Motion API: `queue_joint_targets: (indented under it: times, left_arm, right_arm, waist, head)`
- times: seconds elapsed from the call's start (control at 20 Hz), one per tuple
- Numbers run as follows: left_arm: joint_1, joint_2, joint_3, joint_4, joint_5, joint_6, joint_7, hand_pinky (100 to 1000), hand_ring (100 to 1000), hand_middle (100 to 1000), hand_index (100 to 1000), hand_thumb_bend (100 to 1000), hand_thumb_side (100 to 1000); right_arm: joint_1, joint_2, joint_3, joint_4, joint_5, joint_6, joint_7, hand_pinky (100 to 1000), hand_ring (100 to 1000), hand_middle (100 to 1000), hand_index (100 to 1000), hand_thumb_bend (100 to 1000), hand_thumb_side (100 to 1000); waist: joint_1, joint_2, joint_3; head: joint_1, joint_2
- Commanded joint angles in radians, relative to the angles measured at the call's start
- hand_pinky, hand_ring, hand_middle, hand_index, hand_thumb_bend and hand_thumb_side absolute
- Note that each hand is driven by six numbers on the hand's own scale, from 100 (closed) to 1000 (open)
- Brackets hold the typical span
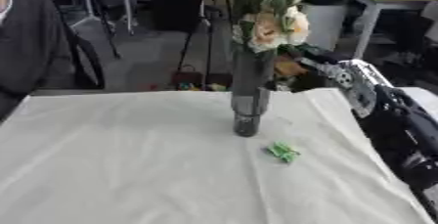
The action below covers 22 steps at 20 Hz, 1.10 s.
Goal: Arrange flowers into the vase.
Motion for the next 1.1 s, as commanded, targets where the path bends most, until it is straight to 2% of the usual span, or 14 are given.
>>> queue_joint_targets:
  times: [0.05, 0.35, 0.75, 0.95, 1.0, 1.1]
  left_arm:
    - [-0.009, 0.018, 0.009, -0.008, 0.000, -0.002, 0.001, 755, 656, 691, 796, 605, 863]
    - [-0.009, 0.018, 0.009, -0.008, 0.000, -0.002, 0.001, 756, 656, 691, 796, 605, 863]
    - [-0.009, 0.017, 0.006, -0.007, 0.003, -0.002, -0.002, 755, 654, 690, 796, 605, 863]
    - [-0.009, 0.017, 0.006, -0.007, 0.003, -0.003, -0.003, 755, 654, 690, 796, 605, 863]
    - [-0.008, 0.016, 0.005, -0.006, 0.004, -0.002, -0.004, 755, 653, 689, 796, 606, 863]
    - [-0.008, 0.016, 0.005, -0.006, 0.005, -0.002, -0.004, 755, 653, 689, 796, 605, 863]
  right_arm:
    - [-0.018, -0.028, 0.008, -0.030, 0.060, -0.025, -0.012, 1000, 1000, 1000, 1000, 620, 839]
    - [-0.011, -0.025, 0.001, -0.018, 0.122, -0.043, -0.034, 1000, 1000, 1000, 1000, 620, 839]
    - [-0.033, -0.018, -0.030, 0.034, 0.124, 0.012, -0.056, 1000, 1000, 1000, 1000, 572, 844]
    - [-0.039, -0.016, -0.034, 0.047, 0.128, 0.019, -0.061, 1000, 1000, 1000, 1000, 572, 844]
    - [-0.041, -0.015, -0.035, 0.053, 0.131, 0.024, -0.058, 1000, 1000, 1000, 1000, 492, 885]
    - [-0.044, -0.011, -0.037, 0.062, 0.139, 0.040, -0.045, 1000, 1000, 1000, 1000, 485, 891]
  waist:
    - [0.003, -0.015, 0.001]
    - [0.004, -0.015, 0.001]
    - [0.002, -0.017, 0.007]
    - [0.002, -0.017, 0.008]
    - [0.002, -0.017, 0.010]
    - [0.003, -0.017, 0.012]
  head:
    - [0.001, -0.004]
    - [0.003, -0.004]
    - [-0.001, -0.005]
    - [-0.002, -0.005]
    - [-0.002, -0.005]
    - [-0.002, -0.005]
